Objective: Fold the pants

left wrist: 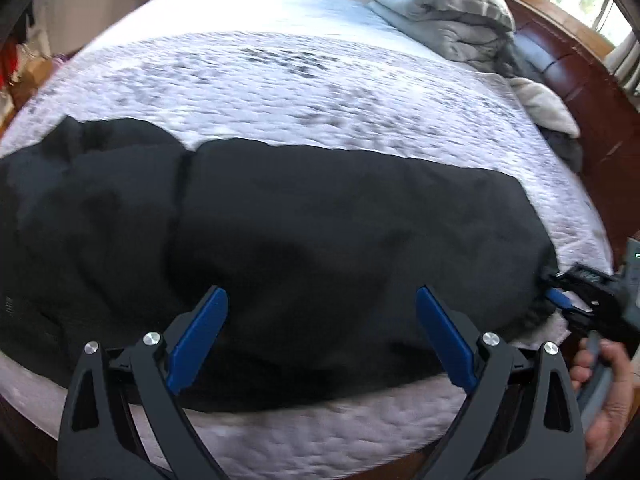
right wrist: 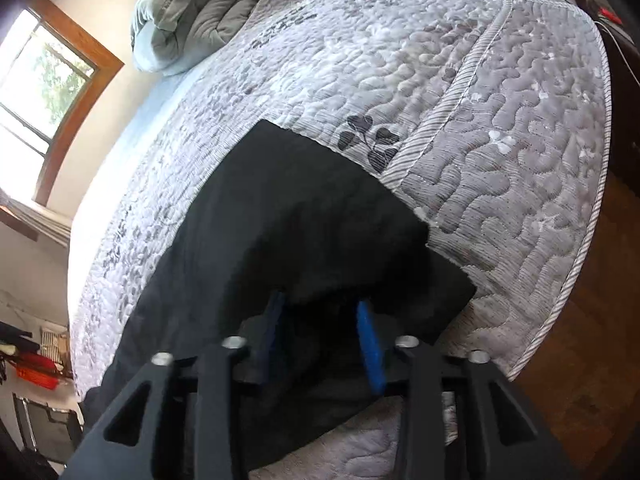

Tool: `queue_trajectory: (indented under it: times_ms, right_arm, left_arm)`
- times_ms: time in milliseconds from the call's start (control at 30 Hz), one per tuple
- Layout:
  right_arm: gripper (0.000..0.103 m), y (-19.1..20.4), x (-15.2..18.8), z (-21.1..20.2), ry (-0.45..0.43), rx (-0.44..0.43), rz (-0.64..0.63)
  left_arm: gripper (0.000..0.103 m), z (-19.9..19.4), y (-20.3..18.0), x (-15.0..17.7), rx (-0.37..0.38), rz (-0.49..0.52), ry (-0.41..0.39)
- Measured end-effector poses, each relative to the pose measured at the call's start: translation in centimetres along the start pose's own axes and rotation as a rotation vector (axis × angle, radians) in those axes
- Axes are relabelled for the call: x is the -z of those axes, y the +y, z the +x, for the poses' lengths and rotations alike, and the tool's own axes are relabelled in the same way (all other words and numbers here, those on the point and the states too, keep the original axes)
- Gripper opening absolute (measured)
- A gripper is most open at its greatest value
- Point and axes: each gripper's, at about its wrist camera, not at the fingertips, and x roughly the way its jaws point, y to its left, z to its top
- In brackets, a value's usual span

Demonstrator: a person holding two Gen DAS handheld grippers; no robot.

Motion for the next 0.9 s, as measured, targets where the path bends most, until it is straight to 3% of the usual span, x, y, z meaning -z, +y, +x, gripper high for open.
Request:
queue_trajectory:
  times_ms: [100, 267, 400, 467, 667, 767, 833, 900]
  right_arm:
    - [0.011, 0.2, -0.1, -0.8, -0.017, -0.026, -0.05]
    - [0.009, 0.1, -0.6, -2.4, -0.029, -0.074, -0.065]
    - [0.006, 0.4, -0.8, -3.1, -0.054, -0.118, -0.097]
    - [0.006, 0.3, -1.0, -3.7, -0.067, -0.159, -0.09]
    - [0.005, -0.7, -1.2, -4.6, -0.076, -0.217, -0.071]
    - [0.005, -1.1, -0.9, -4.8, -0.073, -0.223, -0.074]
    - [0.005, -1.5, -0.7, -4.4, -0.06, -0.206, -0.077]
    - [0.005, -1.9, -0.4, -3.9, -0.049, -0.194, -0.077]
  left_arm:
    - [0.095, 0.7, -2.0, 0.6, 0.007, 0.008, 0.041]
    - [0.095, 0.5, -4.4, 3.4, -0.048, -0.001, 0.075]
    - [0.094, 0.9, -5.2, 5.6, 0.072, -0.053, 0.156]
    - [0.093, 1.1, -5.5, 5.6, 0.127, -0.075, 0.159]
    - [0.093, 2.1, -5.8, 4.8, 0.209, -0.209, 0.194]
    - [0.093, 0.9, -7.8, 5.3, 0.189, -0.125, 0.125]
    - [0.093, 0.6, -8.8, 5.6, 0.225, -0.094, 0.088]
    - [0.093, 1.6, -9.3, 5.5, 0.237, -0.098, 0.129]
